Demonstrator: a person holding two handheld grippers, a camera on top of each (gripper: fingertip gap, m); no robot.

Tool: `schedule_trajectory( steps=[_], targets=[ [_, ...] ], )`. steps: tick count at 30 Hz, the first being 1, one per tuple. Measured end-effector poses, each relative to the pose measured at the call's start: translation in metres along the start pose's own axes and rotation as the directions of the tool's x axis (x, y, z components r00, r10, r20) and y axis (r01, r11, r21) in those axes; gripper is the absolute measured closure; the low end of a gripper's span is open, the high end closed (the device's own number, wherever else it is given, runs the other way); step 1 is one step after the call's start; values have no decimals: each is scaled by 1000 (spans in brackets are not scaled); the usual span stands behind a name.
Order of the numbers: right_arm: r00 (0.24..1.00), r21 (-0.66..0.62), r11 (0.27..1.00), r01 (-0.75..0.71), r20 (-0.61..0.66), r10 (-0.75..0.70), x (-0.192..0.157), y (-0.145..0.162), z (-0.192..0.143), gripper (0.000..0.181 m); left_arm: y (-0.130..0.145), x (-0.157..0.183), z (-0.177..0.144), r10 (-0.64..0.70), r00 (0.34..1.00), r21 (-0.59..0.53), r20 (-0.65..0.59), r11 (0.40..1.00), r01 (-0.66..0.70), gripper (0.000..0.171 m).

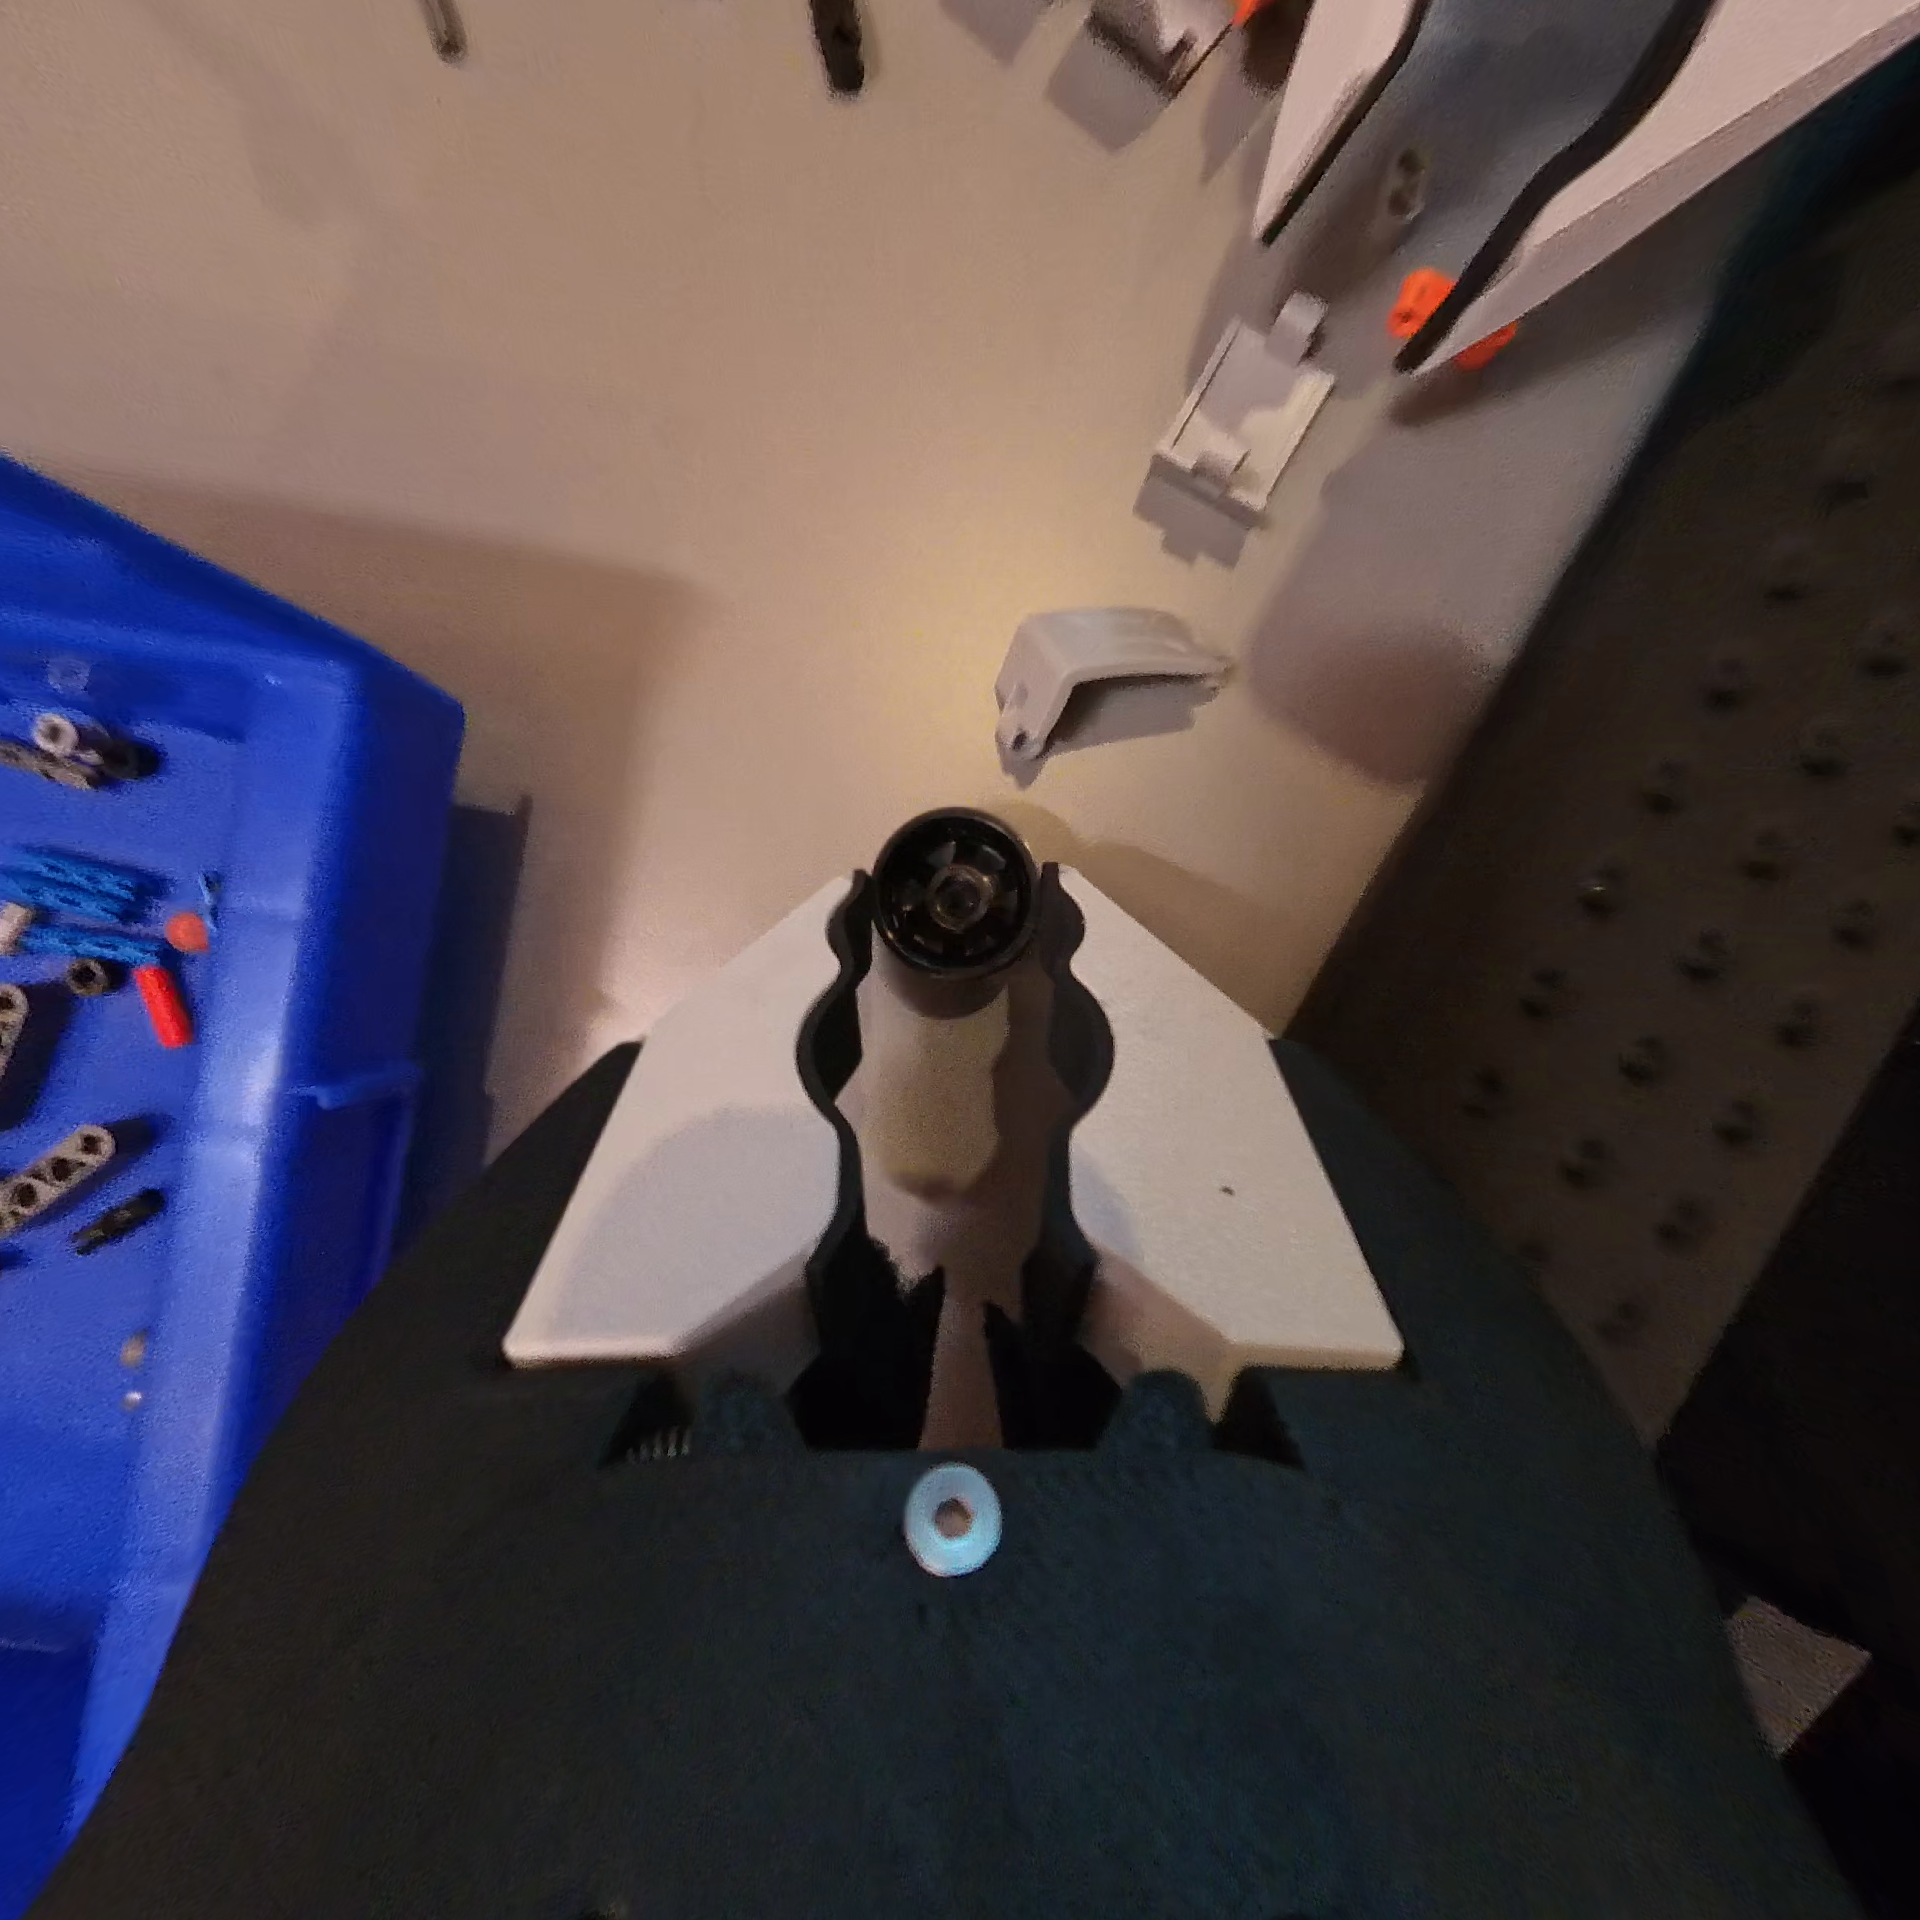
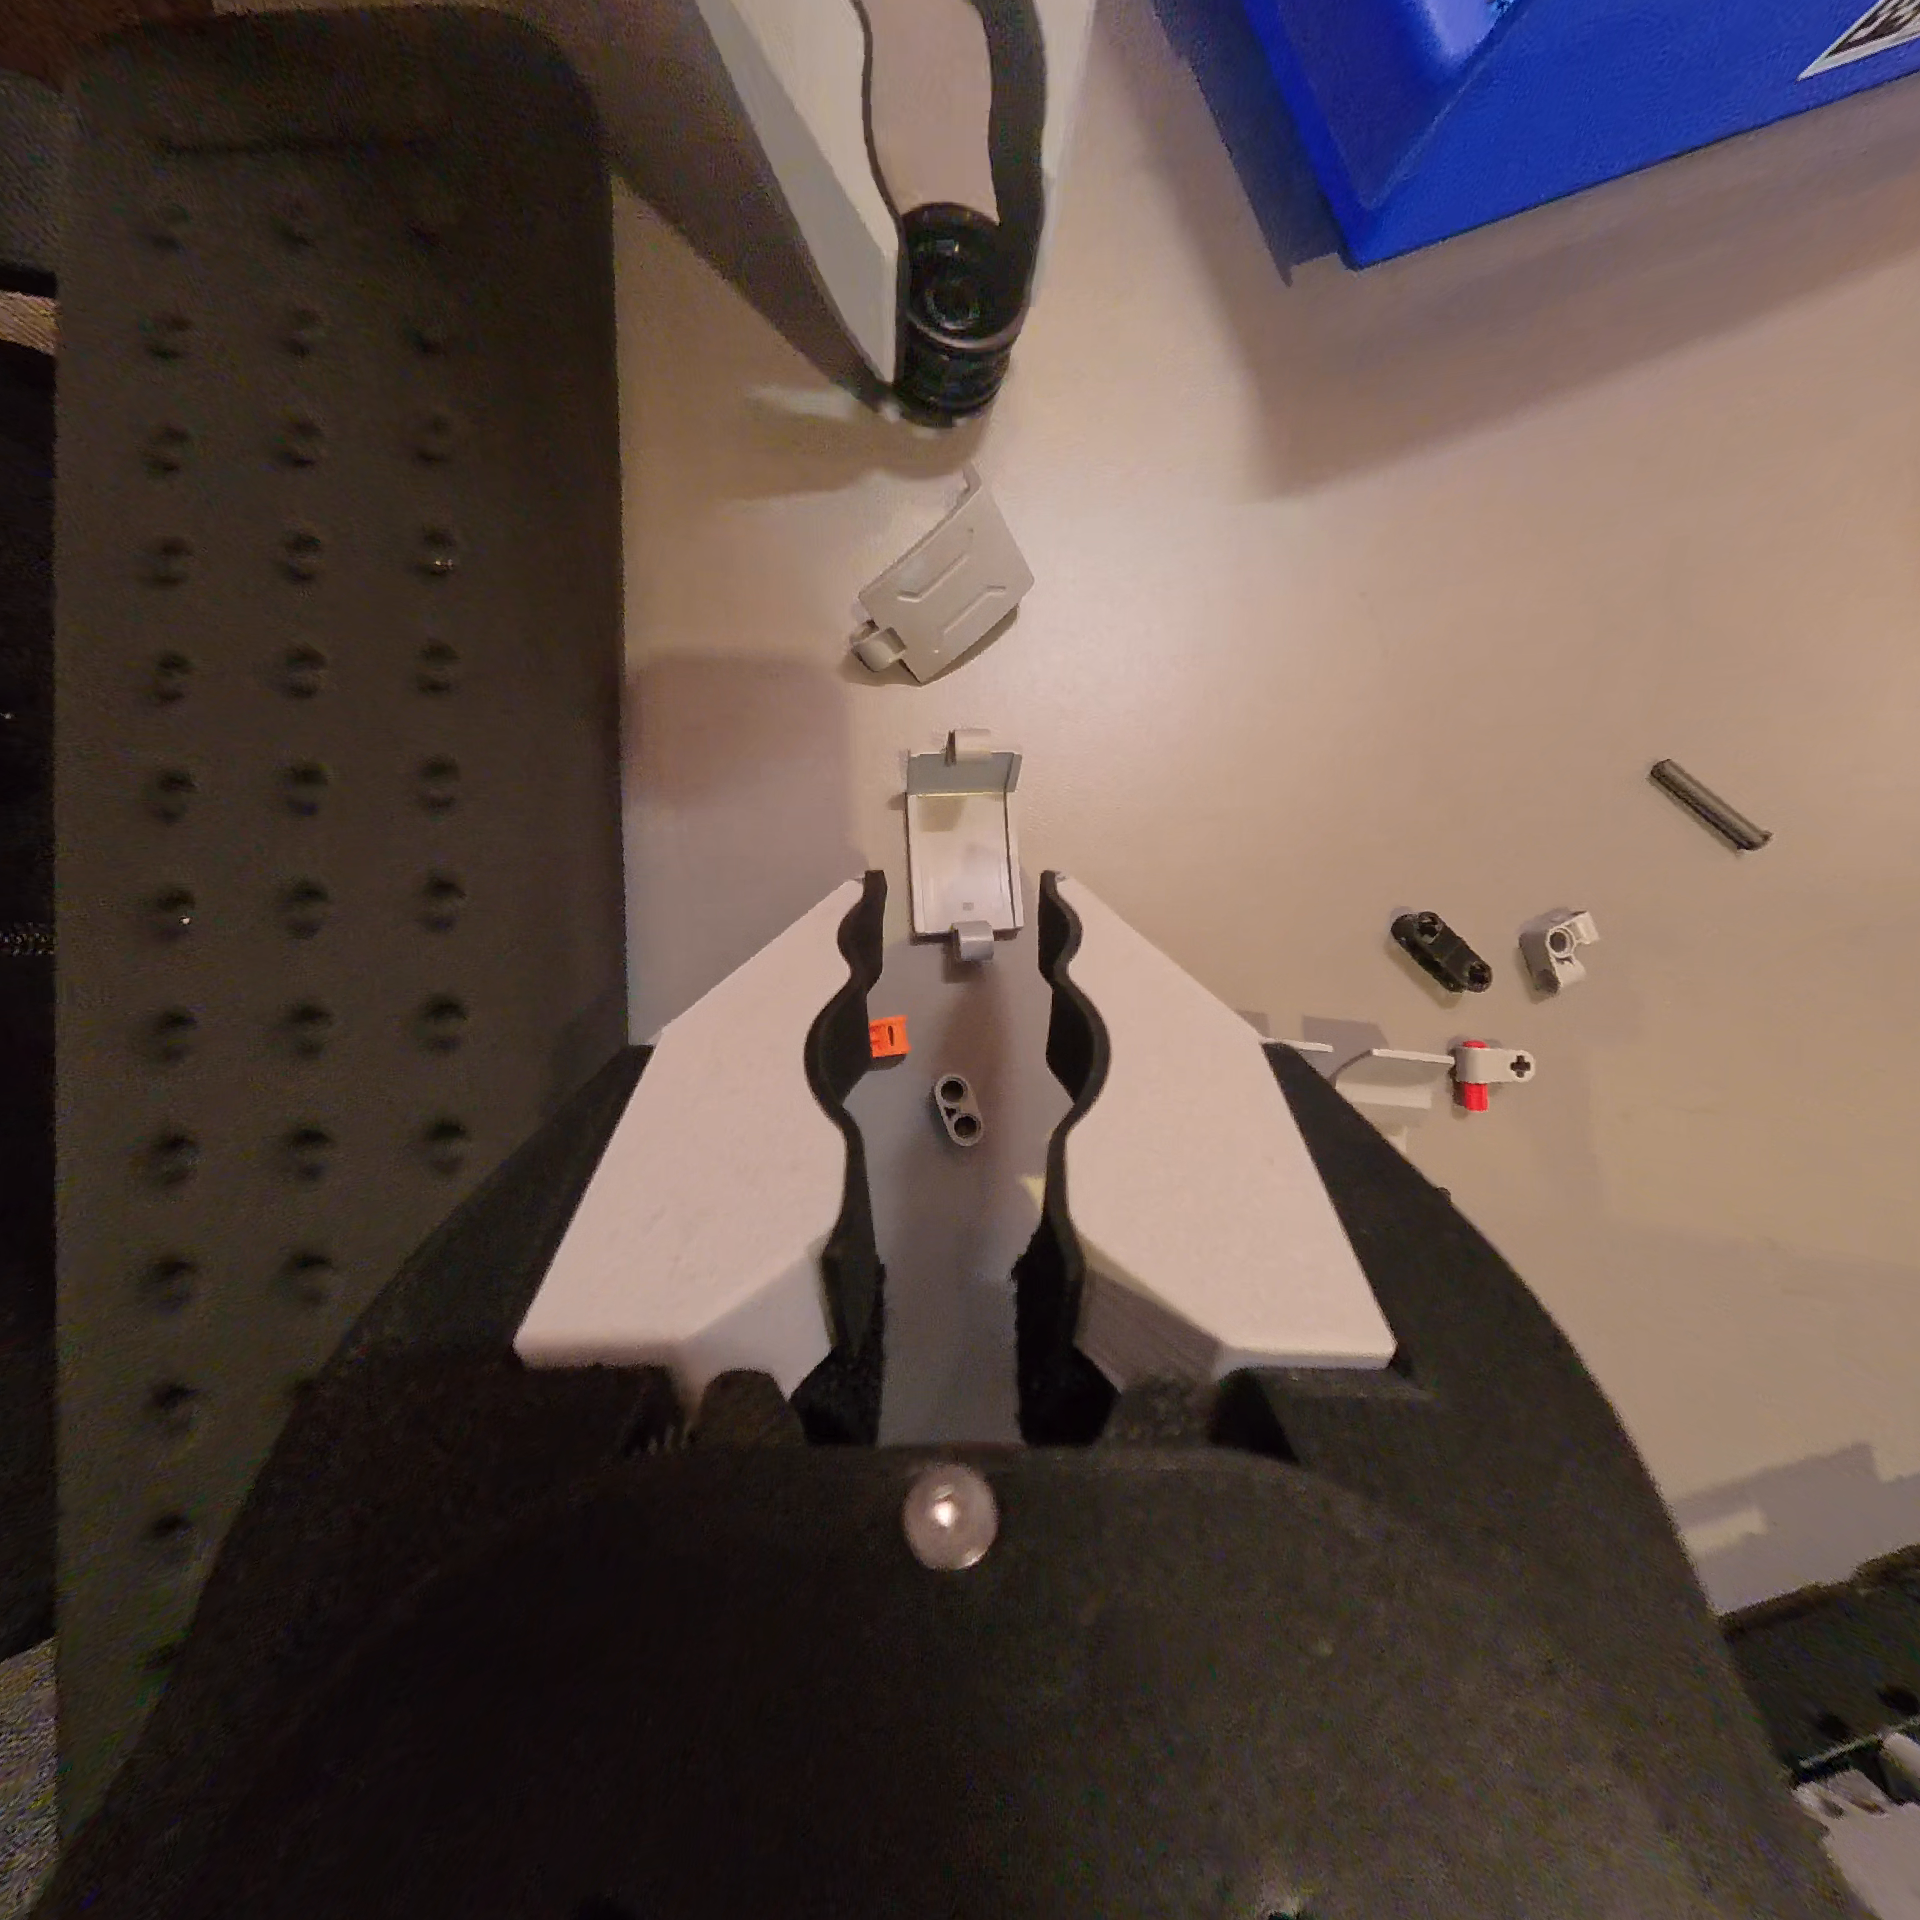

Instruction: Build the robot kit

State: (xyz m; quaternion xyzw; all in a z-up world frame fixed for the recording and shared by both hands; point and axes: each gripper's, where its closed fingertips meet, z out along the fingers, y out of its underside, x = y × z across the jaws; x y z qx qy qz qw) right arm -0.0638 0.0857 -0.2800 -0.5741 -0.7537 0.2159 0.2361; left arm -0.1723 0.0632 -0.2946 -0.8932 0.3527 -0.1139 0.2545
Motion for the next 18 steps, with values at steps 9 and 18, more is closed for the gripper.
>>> schedule_trajectory(
  steps=[9,18],
  targets=[
    [1000,4,1000,-22,2,22,4,3,2,154,-1,-21,-46,-68,993,131,97,990,55,128],
    [1000,53,998,-21,-1,21,6,-3,-1,157,-2,-139,-147,-151,884,112,442,987,113,138]
  ],
)
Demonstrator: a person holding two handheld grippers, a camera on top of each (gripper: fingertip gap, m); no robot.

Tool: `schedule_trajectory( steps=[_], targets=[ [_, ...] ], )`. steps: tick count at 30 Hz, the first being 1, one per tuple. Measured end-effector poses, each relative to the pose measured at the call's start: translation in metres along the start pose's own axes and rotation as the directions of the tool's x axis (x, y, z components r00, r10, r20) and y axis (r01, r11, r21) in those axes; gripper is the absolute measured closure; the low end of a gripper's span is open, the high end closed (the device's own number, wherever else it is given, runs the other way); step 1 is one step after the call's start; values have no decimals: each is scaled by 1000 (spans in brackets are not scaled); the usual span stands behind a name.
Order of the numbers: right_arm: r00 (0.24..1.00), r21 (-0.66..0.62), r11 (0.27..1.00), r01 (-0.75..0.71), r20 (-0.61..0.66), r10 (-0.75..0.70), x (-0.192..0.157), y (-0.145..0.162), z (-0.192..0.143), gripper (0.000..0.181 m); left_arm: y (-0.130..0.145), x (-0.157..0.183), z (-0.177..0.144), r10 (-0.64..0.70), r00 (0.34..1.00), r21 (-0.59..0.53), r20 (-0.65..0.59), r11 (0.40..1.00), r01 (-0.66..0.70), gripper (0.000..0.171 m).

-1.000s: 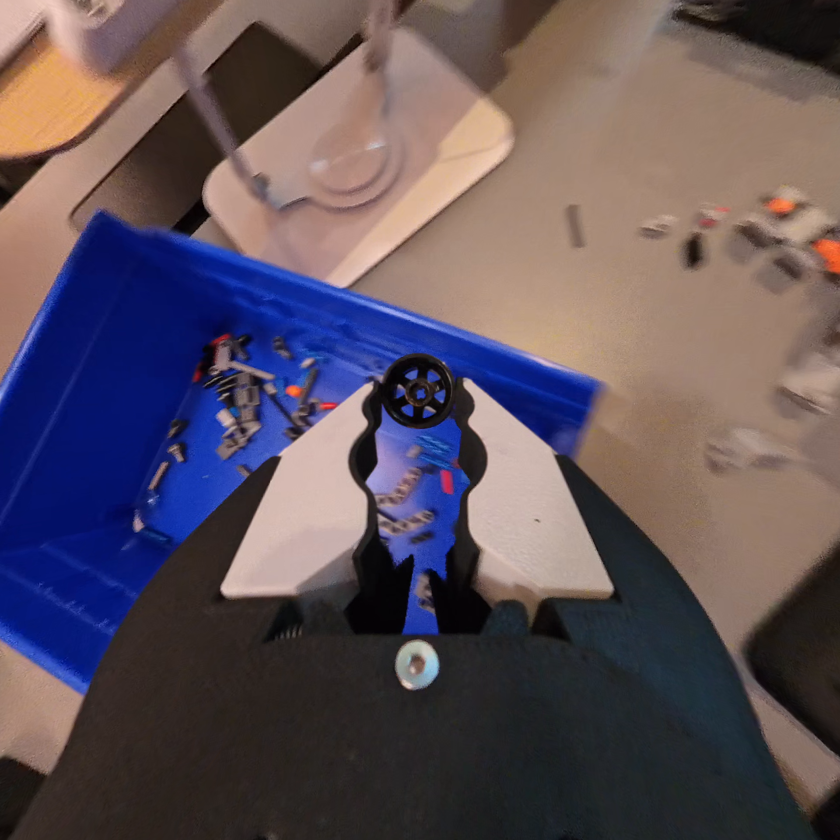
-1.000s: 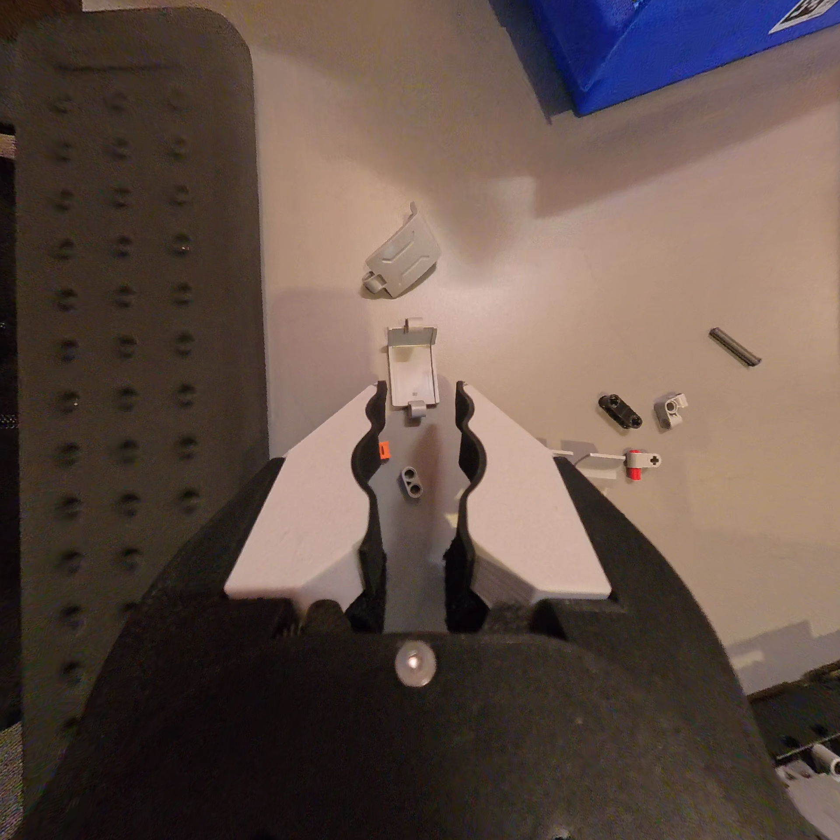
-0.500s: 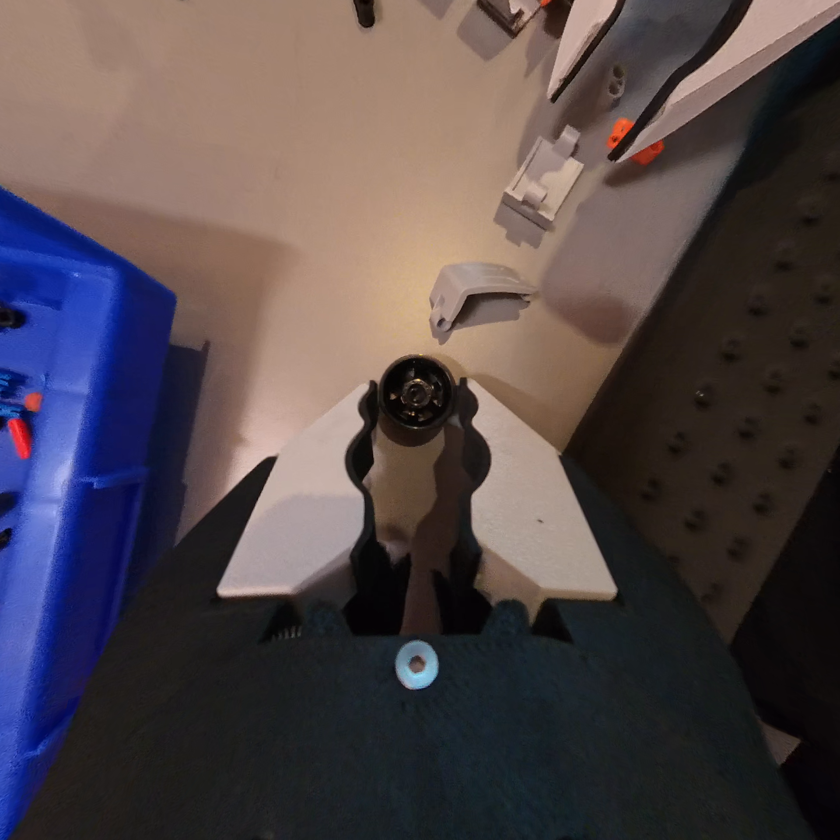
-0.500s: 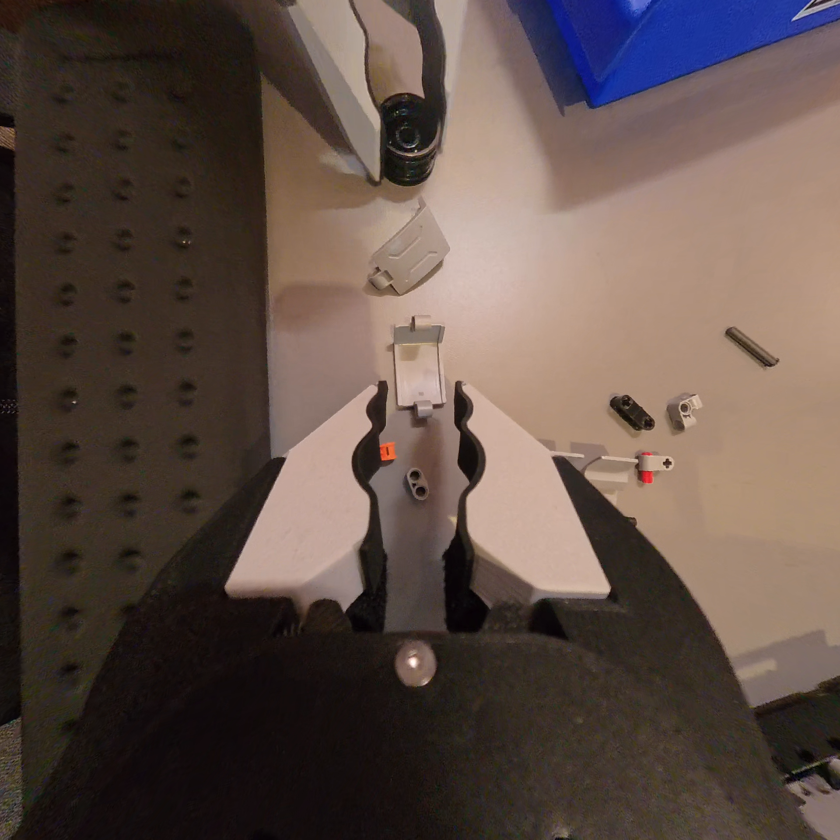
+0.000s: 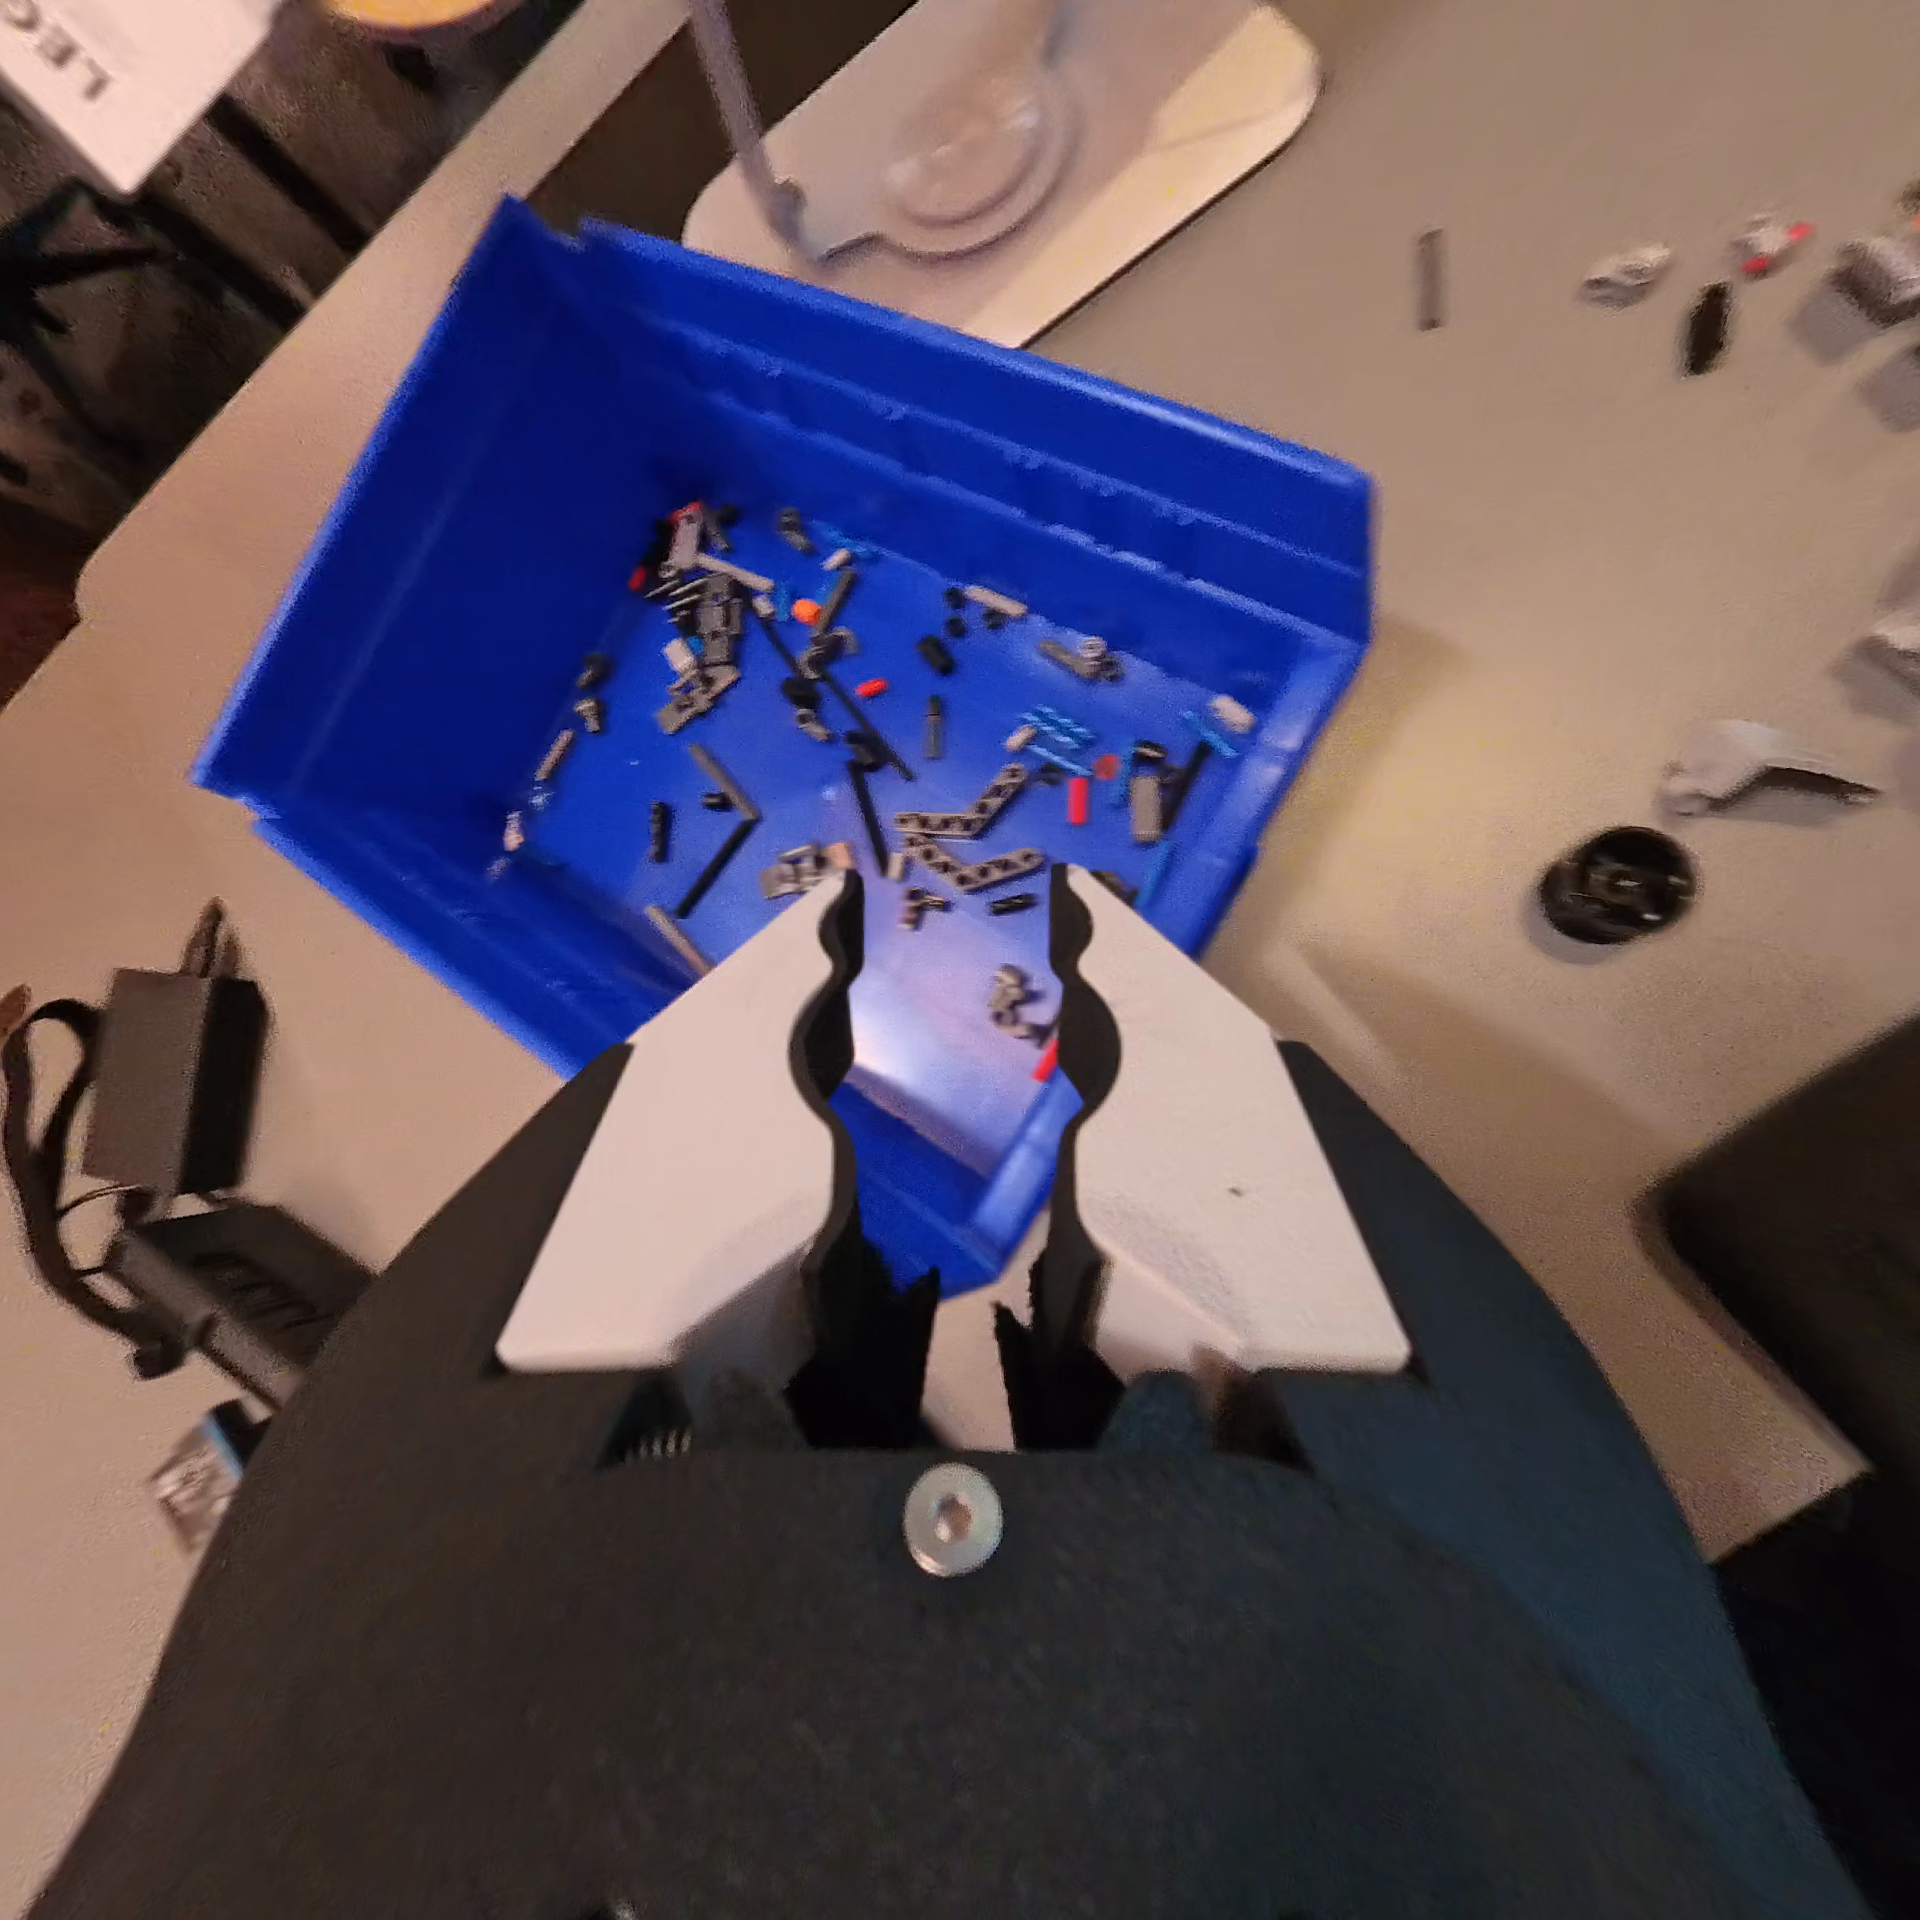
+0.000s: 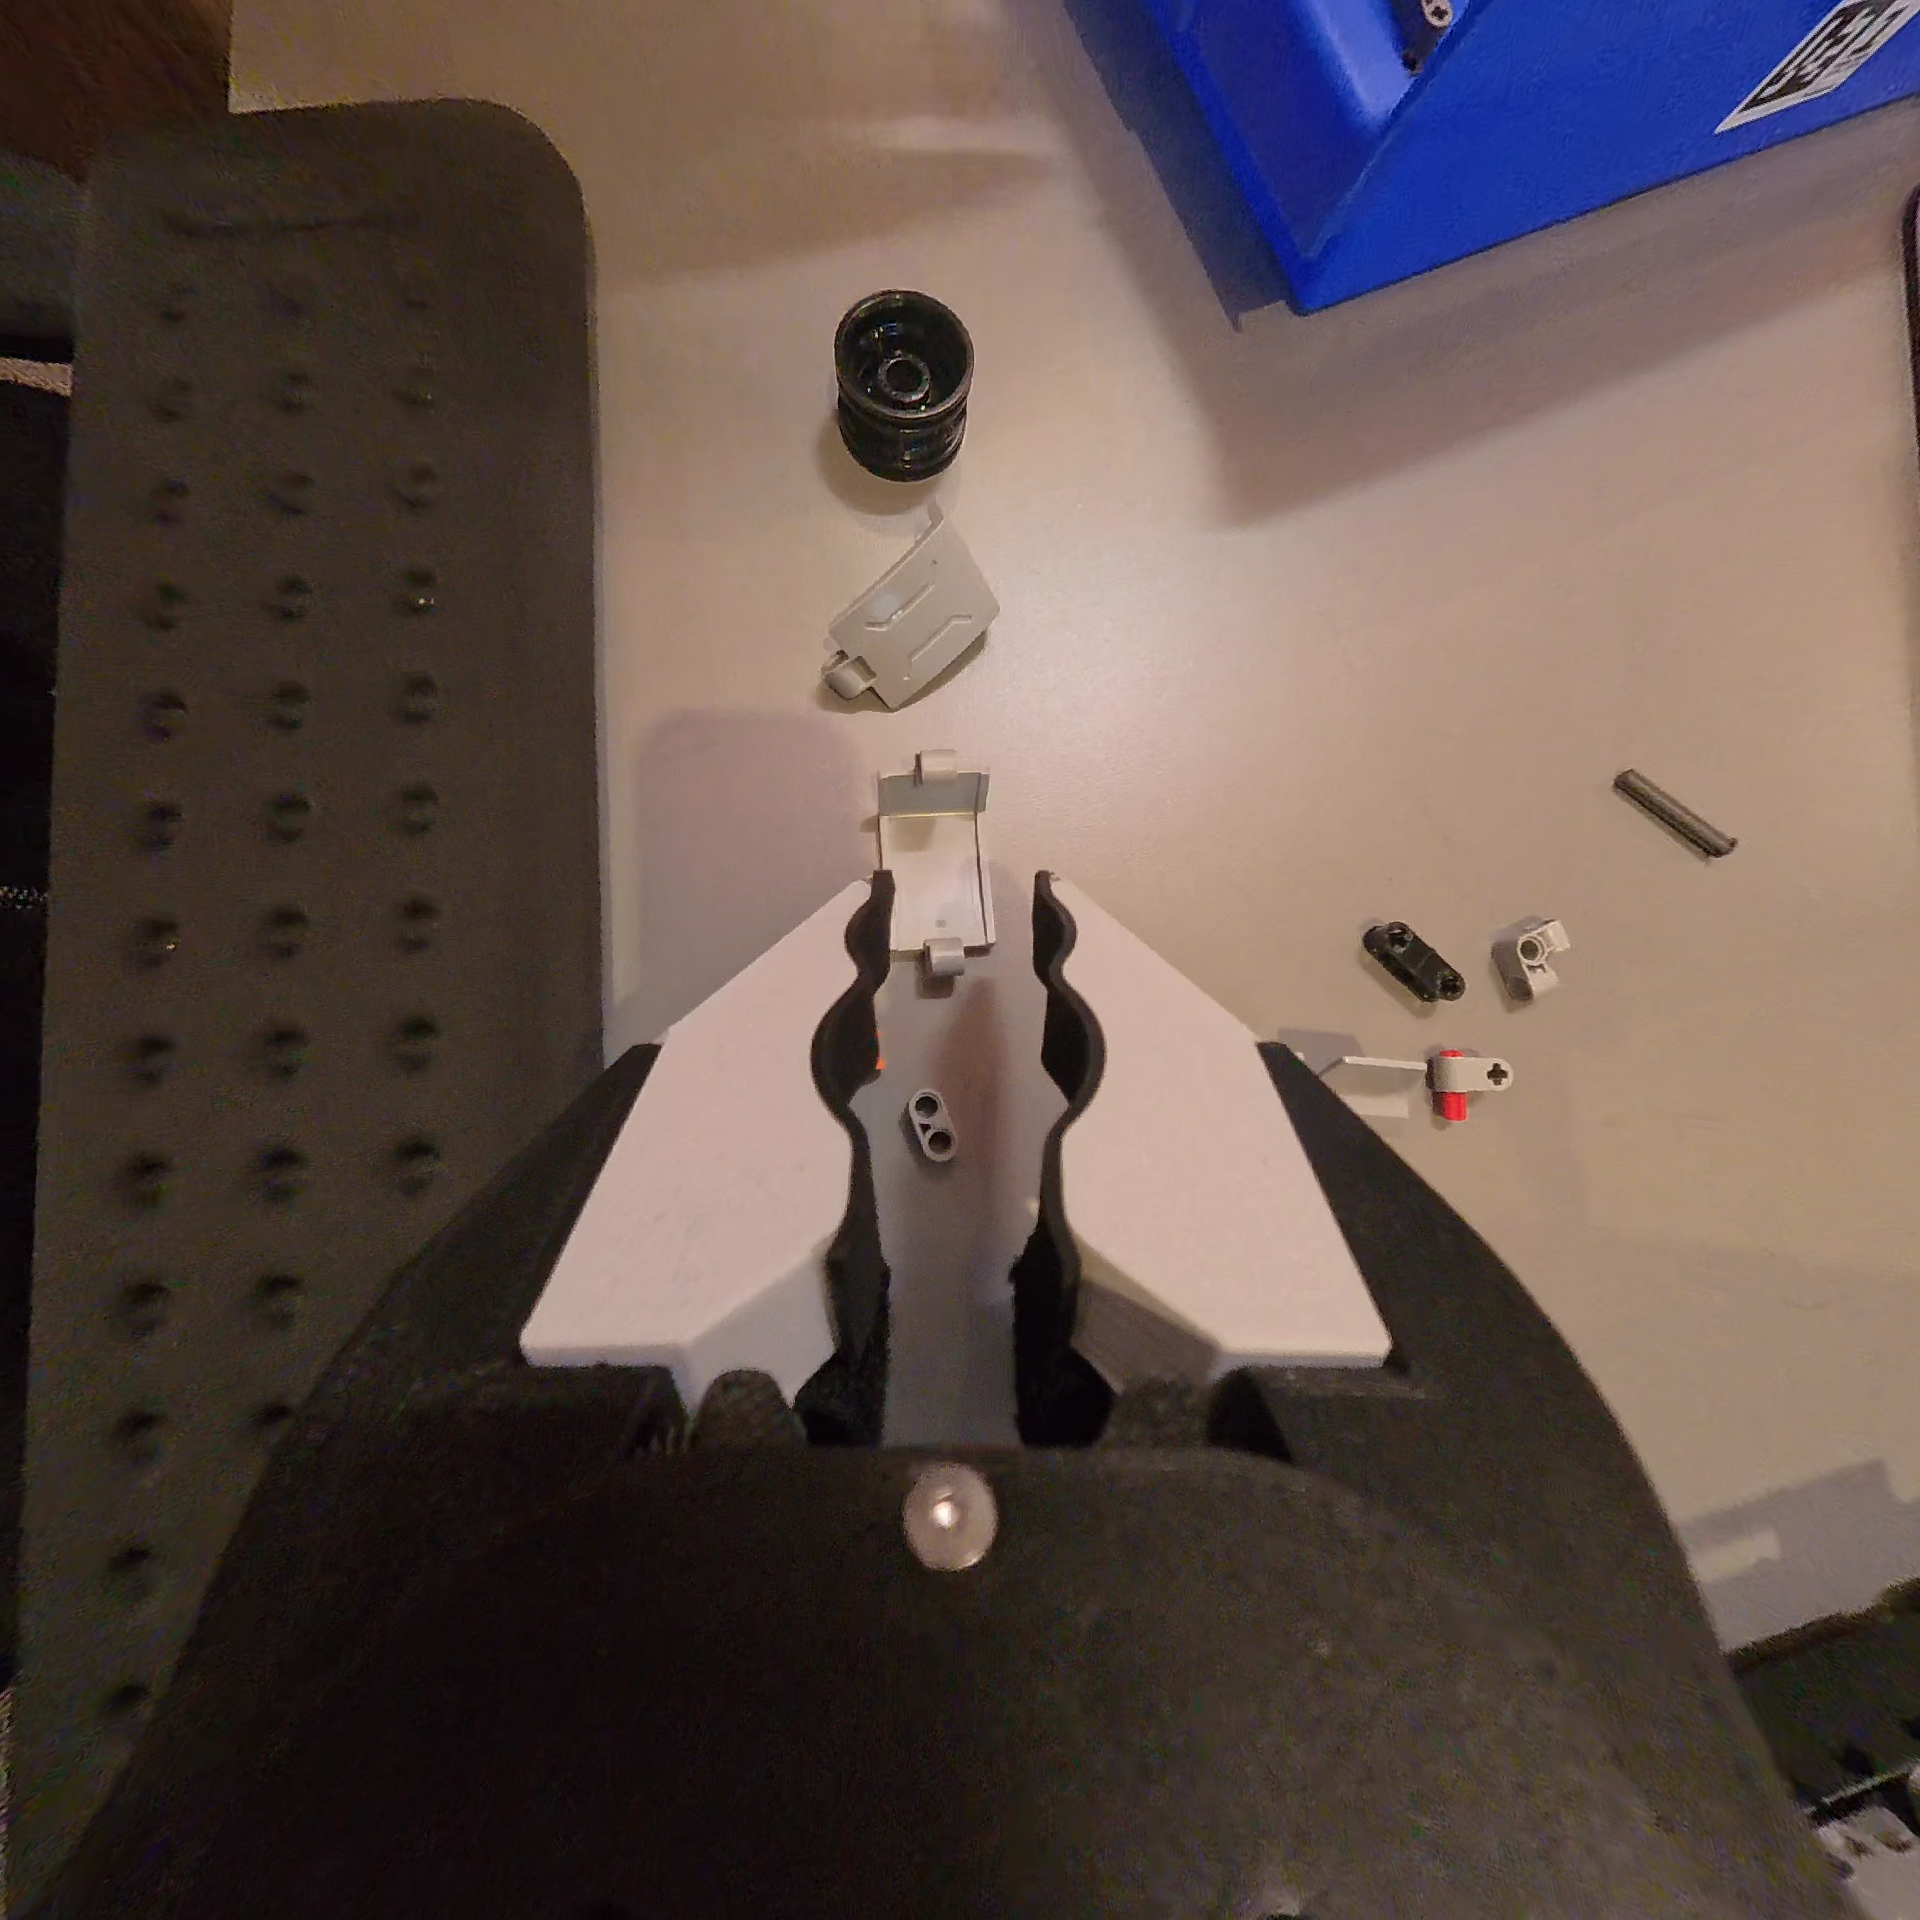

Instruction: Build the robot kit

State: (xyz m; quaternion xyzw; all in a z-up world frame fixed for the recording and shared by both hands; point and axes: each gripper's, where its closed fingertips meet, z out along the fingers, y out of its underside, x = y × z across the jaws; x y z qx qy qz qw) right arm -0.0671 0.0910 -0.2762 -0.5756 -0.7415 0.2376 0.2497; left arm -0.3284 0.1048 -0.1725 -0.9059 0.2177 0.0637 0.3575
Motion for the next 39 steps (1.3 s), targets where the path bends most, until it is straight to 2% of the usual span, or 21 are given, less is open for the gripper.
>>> schedule_trajectory(
  steps=[4,7,14,18,21,28,32,36,39],
  targets=[
    [1000,8,1000,-1,-6,1,2,-1,-1,157,-17,-28,13,53,999,-72,-7,996,-53,139],
    [1000,29,1000,-8,-15,8,5,-3,-4,157,-19,-40,24,99,995,-132,-6,986,-99,138],
    [1000,50,999,-20,-10,21,8,-4,-3,159,-17,-66,63,104,989,-217,-106,968,-125,137],
    [1000,60,998,-26,-11,27,10,-4,-2,160,-15,-77,92,154,968,-302,-197,930,-210,137],
    [999,68,997,-29,-22,31,13,-4,-4,160,-9,-104,106,214,967,-371,-140,894,-252,139],
    [999,78,996,-32,-28,34,16,-5,-4,161,7,-139,123,212,972,-354,-107,905,-236,137],
    [999,76,996,-40,-25,42,17,-3,-2,161,13,-130,128,315,927,-306,-203,879,-365,122],
    [998,88,995,-55,-23,58,21,-3,-2,161,16,-137,131,335,918,-336,-213,857,-391,120],
    [998,88,994,-60,-22,62,22,-2,-2,161,12,-132,134,326,913,-301,-245,869,-391,122]
  ],
)
